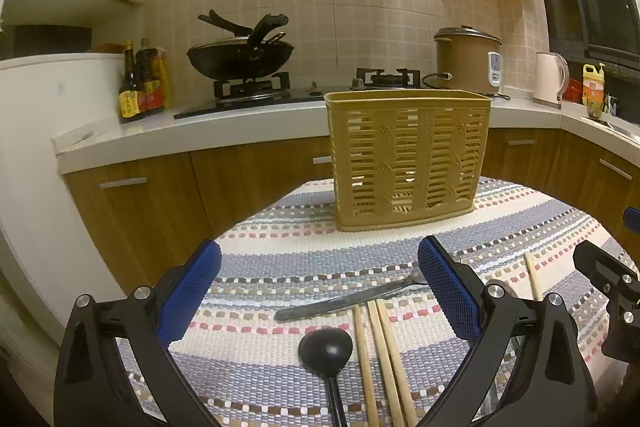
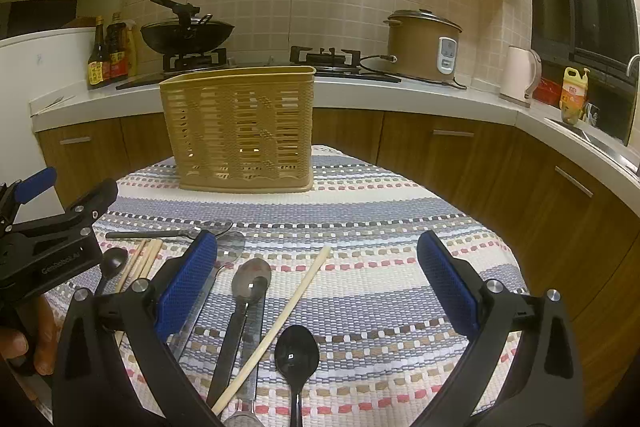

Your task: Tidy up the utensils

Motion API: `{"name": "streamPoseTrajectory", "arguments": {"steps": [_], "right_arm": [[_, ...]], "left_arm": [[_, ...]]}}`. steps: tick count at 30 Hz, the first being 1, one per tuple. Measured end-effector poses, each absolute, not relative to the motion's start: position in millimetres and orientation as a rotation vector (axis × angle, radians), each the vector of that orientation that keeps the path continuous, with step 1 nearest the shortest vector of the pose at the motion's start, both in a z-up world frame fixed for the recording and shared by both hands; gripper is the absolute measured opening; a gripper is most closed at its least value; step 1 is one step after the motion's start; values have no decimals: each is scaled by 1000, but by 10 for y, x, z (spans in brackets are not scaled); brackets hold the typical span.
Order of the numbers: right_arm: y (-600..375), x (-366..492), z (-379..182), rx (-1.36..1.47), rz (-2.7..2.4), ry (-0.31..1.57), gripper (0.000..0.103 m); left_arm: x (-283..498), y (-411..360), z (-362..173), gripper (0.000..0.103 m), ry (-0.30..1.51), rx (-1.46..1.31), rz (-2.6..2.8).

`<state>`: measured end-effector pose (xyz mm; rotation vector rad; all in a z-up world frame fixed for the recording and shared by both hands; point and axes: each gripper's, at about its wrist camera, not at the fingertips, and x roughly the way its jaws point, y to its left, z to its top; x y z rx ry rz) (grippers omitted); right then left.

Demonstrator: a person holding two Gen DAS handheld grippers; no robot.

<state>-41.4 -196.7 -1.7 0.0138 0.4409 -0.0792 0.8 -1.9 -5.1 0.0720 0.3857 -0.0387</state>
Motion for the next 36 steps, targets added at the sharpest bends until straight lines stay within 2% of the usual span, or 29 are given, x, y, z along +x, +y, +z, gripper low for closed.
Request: {"name": "streamPoseTrajectory", "arguments": {"steps": [36], "right_arm": [[-1966,-376,-46,15,-82,452,96]], "left_arm": [[49,-11,-84,96,401,57,-53]]}}
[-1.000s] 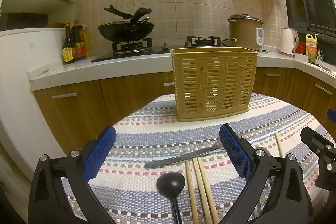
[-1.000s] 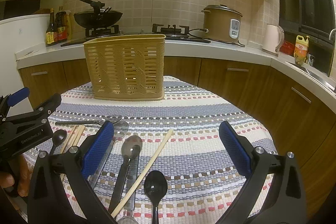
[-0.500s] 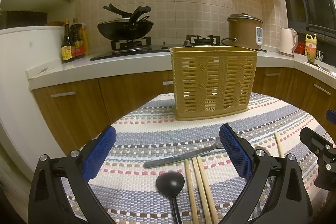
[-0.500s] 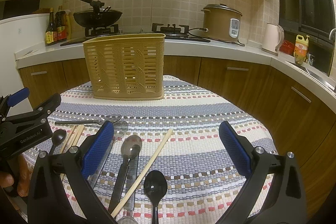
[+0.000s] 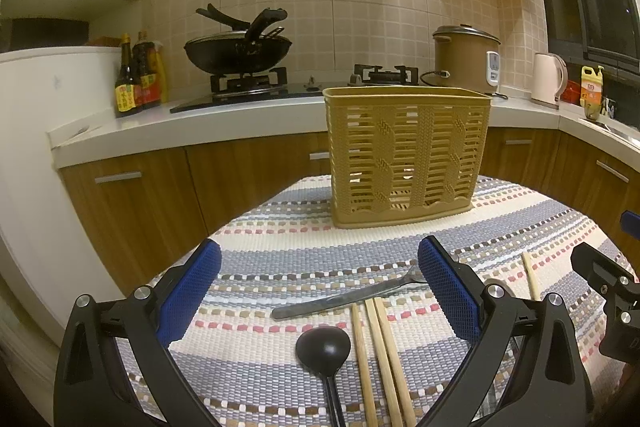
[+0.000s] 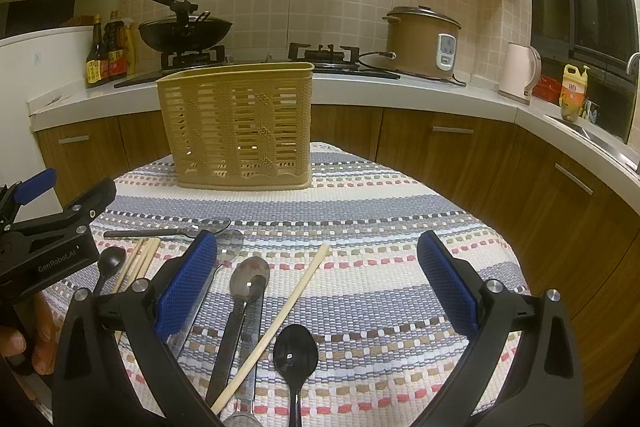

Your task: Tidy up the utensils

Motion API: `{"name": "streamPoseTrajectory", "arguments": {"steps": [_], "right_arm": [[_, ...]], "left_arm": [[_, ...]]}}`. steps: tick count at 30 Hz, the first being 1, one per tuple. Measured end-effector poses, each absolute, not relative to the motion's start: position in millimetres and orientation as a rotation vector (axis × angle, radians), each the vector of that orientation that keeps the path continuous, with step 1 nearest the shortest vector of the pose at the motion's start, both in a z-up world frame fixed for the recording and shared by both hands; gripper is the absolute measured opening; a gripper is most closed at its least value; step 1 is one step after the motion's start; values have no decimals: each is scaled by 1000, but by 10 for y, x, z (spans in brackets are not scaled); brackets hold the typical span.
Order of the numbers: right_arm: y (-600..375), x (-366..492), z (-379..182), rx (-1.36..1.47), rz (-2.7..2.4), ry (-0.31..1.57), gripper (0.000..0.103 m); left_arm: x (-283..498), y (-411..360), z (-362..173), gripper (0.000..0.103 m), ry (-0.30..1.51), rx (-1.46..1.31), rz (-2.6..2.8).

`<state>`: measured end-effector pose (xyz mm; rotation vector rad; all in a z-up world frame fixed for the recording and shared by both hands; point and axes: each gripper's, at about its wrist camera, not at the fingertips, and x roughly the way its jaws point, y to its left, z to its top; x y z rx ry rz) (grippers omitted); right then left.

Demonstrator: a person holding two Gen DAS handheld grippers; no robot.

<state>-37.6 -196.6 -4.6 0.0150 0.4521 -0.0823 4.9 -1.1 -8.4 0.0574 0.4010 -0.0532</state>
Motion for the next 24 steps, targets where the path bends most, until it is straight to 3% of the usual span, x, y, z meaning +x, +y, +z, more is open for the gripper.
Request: {"name": "streamPoseTrajectory", "arguments": {"steps": [24], "right_arm": [[-1973,-378,-47,21,-84,454,96]], "left_arm": [[55,-7,-79,96,401,58,-57]]}}
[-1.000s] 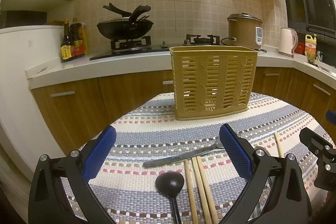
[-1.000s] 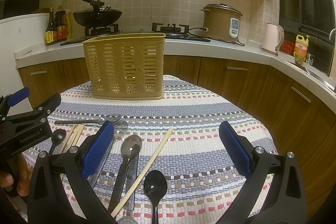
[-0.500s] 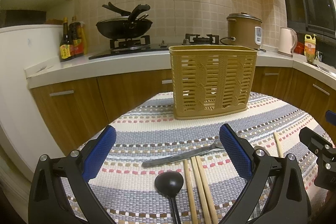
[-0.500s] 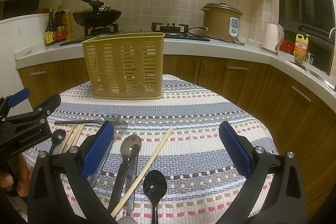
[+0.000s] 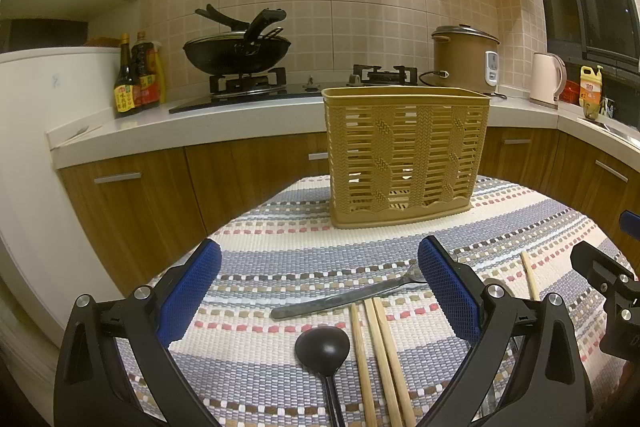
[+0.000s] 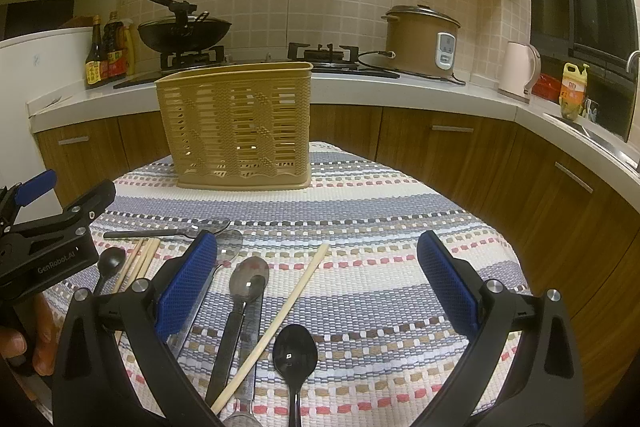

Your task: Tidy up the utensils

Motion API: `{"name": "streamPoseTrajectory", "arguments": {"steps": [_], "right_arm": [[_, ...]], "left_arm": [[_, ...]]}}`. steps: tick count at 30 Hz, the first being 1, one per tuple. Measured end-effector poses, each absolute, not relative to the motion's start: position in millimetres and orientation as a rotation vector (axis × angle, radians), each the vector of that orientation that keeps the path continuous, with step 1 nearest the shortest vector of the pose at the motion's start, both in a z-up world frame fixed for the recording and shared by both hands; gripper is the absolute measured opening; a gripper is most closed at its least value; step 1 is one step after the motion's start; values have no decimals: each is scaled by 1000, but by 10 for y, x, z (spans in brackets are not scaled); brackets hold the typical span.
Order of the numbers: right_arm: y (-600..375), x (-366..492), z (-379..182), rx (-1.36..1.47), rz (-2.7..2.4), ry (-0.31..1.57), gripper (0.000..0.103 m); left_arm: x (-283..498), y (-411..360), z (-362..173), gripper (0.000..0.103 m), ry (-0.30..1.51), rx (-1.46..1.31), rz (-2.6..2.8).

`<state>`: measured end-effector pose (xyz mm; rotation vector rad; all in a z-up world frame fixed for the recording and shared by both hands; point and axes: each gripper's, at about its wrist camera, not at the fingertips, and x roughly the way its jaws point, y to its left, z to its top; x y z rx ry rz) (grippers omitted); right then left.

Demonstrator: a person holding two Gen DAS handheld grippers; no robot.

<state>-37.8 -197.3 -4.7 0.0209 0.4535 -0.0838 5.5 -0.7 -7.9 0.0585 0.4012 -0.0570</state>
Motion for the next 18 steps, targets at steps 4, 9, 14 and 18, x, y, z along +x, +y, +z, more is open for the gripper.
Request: {"name": "streamPoseTrajectory", "arguments": {"steps": [4,9,14,18], "right_arm": [[-1979,-380,-41,23,-85,453,96],[-1995,-367,-48,26,-139,463,96],[-2098,-269,-115,52,-163,568,96],[-2157,-211,-87,55,-88,640,96]], "left_arm": [[50,-4,-71,96,400,62,-57],[32,-12,-52,96,398,73,-53],[137,72,-15,96,476,82,-107],[322,93,34,92,569,182,-275]]}}
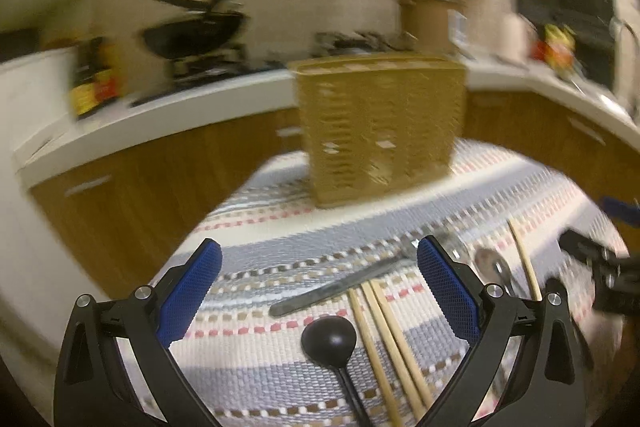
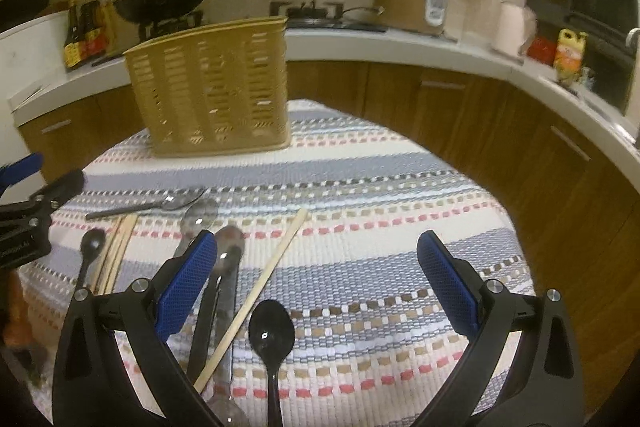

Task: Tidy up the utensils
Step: 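Grasp a clear plastic spoon with the left tool while the right tool grasps a wooden chopstick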

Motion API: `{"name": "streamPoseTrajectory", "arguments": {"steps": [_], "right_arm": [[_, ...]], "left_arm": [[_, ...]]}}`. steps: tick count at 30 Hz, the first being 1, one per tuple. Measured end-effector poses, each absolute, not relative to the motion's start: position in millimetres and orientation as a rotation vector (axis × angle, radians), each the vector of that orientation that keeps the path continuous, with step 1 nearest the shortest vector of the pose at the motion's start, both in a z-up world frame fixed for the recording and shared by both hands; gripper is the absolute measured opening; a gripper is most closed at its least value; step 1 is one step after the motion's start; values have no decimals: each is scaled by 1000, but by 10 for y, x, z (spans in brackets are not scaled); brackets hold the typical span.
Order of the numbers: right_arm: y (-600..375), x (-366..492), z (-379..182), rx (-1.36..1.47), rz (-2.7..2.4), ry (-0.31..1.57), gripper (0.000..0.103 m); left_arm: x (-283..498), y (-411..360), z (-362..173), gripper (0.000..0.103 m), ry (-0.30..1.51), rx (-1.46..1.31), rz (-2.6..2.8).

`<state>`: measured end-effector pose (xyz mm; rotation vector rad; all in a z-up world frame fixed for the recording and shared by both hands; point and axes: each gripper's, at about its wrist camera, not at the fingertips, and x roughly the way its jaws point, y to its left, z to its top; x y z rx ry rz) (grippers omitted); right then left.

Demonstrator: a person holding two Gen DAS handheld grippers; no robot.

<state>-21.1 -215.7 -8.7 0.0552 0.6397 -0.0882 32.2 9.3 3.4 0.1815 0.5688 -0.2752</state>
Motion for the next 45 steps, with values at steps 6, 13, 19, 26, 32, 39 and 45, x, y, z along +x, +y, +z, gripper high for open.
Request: {"name": "streamPoseTrajectory", "arguments": {"steps": [6,13,19,26,32,39,45], "right_arm": [[-2224,-16,-46,32,-41,798,91],[-2416,355,-115,143,77,1000,63],[-2372,638,-253,223,160,1157,36],[-2246,772,-370,218,148,1265,23],[-2057,839,-375,107,100,1327,15],[-1769,942,-434,16,78,1338,9],[-1971,893,-272,104,113,1304,3]], "left_arm": [[719,-71,-25,80,770,351,-623],[1117,-233,-207,62,964,440,-776],[1333,-387,-344,46,1118,476,-825],[1525,-562,-426,38,1215,509,-780],[1623,-791,-491,22,1233,558,-669],[1548,-951,-497,10,1245,429,-615],[1601,-794,-478,10,1221,168,-617]]}}
